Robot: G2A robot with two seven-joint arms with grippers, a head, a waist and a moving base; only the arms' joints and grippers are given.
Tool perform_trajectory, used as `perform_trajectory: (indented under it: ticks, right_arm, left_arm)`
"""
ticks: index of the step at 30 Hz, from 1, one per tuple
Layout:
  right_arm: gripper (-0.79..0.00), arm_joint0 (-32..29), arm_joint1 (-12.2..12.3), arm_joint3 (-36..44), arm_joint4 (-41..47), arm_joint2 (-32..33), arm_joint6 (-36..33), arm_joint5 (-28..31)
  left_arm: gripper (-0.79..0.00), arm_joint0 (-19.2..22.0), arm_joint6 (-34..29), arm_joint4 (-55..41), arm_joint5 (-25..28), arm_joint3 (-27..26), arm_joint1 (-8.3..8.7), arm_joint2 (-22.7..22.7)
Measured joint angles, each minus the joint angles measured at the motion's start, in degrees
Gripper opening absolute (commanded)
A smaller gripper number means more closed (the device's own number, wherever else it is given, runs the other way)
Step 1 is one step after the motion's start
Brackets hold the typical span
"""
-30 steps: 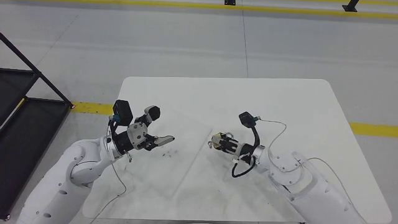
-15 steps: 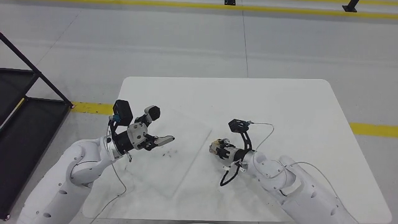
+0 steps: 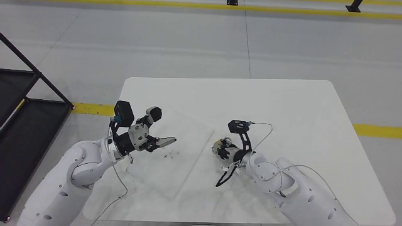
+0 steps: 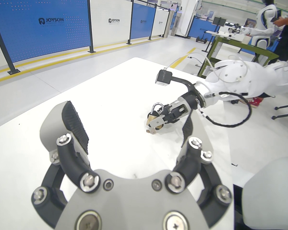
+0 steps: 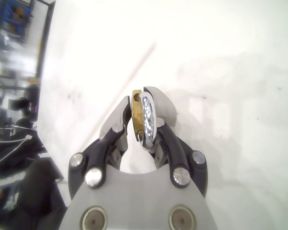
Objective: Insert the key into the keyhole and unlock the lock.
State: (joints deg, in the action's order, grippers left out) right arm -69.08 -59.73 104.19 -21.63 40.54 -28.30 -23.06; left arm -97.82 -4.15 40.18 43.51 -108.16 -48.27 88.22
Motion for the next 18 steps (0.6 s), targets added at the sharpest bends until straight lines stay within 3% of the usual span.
perform_trajectory:
  ticks: [12, 18]
  right_arm:
    - [0.0, -1.14, -0.15, 4.15, -13.82, -0.44, 1.74, -4.37]
    - [0.0, -4.58, 0.13, 9.48, -26.02, -0.18, 10.09, -7.25]
  left_arm:
    - [0.0, 0.0, 0.0, 0.0, 0.0, 0.0, 0.0, 0.0]
    - [0.0, 0.0, 0.0, 0.0, 0.0, 0.0, 0.0, 0.0]
